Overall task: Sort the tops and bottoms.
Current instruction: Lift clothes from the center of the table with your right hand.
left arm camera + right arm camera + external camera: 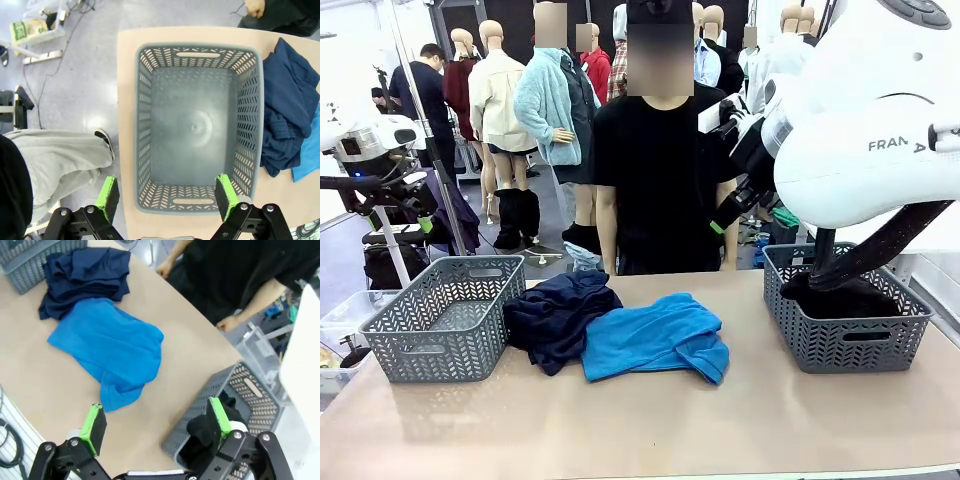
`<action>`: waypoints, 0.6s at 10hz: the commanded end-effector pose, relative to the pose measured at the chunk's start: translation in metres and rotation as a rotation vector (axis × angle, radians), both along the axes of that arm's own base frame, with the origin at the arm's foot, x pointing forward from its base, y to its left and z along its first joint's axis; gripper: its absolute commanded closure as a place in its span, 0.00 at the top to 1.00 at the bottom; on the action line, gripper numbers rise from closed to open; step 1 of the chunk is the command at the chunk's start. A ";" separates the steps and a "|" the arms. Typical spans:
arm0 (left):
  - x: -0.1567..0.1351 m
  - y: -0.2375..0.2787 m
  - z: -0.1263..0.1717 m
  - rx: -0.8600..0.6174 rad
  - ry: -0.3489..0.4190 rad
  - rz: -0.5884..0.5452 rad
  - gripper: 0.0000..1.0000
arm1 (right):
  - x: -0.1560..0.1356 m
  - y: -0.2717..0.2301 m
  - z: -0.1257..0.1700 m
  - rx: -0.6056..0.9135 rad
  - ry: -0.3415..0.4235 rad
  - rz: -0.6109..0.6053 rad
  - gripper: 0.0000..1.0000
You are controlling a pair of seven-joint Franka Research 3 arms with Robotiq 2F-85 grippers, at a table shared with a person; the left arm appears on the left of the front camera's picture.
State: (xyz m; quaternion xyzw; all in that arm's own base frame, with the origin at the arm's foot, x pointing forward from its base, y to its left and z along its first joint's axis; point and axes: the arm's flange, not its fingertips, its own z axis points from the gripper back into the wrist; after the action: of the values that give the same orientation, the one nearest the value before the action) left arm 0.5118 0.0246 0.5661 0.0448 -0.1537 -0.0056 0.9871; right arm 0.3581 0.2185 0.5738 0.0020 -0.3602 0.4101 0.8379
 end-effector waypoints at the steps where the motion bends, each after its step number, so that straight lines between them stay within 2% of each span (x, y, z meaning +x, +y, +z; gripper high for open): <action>1: 0.001 0.002 0.002 -0.015 -0.008 0.009 1.00 | 0.038 0.039 0.018 -0.079 0.046 0.236 1.00; 2: 0.001 0.002 0.002 -0.015 -0.008 0.009 1.00 | 0.063 0.072 0.027 -0.157 0.074 0.348 1.00; 4: 0.001 0.002 0.002 -0.015 -0.008 0.009 1.00 | 0.101 0.120 0.024 -0.216 0.166 0.538 1.00; 6: 0.001 0.002 0.002 -0.015 -0.008 0.009 1.00 | 0.143 0.168 -0.011 -0.171 0.266 0.638 1.00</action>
State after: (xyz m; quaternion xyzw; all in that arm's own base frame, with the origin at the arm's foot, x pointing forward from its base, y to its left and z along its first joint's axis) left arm 0.5120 0.0242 0.5663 0.0449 -0.1539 -0.0060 0.9870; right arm 0.4676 0.3769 0.5646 0.0848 -0.2191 0.6646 0.7093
